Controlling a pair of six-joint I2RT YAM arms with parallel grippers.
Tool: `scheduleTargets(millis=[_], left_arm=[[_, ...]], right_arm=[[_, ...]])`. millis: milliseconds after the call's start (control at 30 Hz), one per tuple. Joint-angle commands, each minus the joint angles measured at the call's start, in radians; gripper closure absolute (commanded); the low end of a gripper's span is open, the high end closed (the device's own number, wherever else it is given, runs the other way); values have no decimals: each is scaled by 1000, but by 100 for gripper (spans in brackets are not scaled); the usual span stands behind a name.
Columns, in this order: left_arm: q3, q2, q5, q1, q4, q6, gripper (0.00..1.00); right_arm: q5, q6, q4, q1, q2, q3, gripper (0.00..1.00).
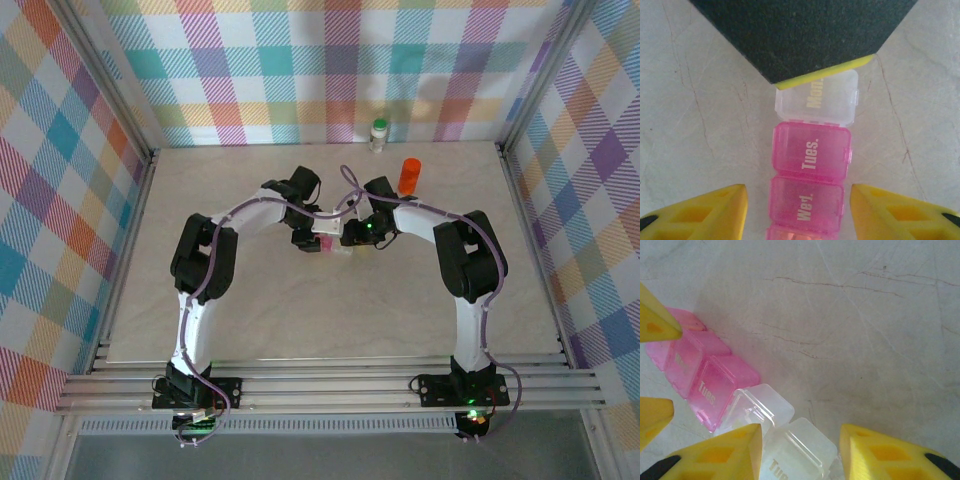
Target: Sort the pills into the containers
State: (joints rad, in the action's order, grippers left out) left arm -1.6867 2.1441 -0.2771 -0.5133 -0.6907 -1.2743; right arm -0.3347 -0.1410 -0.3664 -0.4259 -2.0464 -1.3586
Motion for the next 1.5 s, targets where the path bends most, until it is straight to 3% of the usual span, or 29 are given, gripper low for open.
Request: scheduleTargets(millis=[0,733,933,1200,1300,1467], left_arm=[[-38,29,-19,-11,-55,-43,44],[-18,57,71,-23,-8,-47,48],[-26,47,58,-24,-58,-42,58],[-66,58,74,-16,-165,-27,59],[-108,66,42,-8,-231,-4,63],[-162,73,-6,-4,-317,36,61]], right_arm=[[92,29,-117,-5,-80,35,57],[95,35,-126,-5,-88,29,57],[117,36,-134,-6,-92,25,58],[203,36,-155,-17,-99,24,58],[261,46,-180,-33,-110,12,58],[312,43,-200,-47,-119,0,58]])
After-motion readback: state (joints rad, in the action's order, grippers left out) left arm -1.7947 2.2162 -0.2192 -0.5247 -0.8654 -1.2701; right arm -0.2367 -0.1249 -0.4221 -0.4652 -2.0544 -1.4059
